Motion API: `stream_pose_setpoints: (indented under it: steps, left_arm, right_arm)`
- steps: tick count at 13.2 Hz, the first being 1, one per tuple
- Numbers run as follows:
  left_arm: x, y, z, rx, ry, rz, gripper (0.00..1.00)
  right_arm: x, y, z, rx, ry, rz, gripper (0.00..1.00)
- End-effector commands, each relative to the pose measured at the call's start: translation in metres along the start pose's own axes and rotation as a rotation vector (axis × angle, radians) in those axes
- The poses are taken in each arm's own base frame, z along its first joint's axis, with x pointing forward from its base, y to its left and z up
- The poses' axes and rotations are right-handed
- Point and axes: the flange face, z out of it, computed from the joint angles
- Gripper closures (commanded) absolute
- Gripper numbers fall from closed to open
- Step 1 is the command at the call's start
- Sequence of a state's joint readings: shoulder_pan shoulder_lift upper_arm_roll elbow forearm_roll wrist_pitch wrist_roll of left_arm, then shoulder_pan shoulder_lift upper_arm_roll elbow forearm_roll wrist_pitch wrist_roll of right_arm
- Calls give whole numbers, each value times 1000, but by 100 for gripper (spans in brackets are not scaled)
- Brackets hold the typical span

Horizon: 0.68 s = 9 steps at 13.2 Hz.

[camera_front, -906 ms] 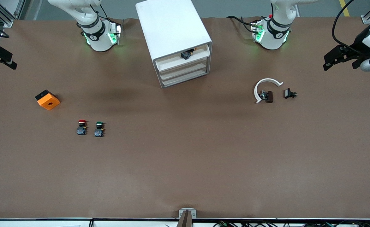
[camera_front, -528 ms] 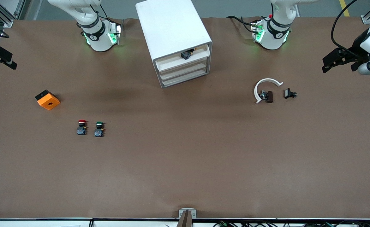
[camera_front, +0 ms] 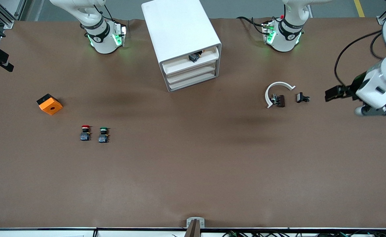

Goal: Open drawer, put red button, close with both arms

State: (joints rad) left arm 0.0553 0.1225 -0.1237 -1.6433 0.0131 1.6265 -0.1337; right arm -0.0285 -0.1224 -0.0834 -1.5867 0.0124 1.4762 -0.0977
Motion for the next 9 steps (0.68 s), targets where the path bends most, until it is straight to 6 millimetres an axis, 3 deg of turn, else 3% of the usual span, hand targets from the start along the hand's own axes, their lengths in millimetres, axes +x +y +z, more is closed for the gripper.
stream_pose_setpoints:
  steps: [1, 2, 5, 7, 9]
  left_arm:
    - [32, 37, 20, -4, -15, -117, 0]
    - [40, 57, 32, 1, -30, -183, 0]
    - [52, 129, 73, 32, -71, -406, 0]
    - [49, 164, 101, 58, -112, -586, 0]
    - [44, 195, 128, 26, -201, -656, 0]
  right_arm:
    - [10, 5, 10, -6, -23, 18, 0]
    - [11, 9, 13, -6, -30, 24, 0]
    - [42, 14, 67, -17, -124, 24, 0]
    - [54, 14, 77, -15, -116, 13, 0]
    - [62, 8, 87, -22, -120, 3, 0]
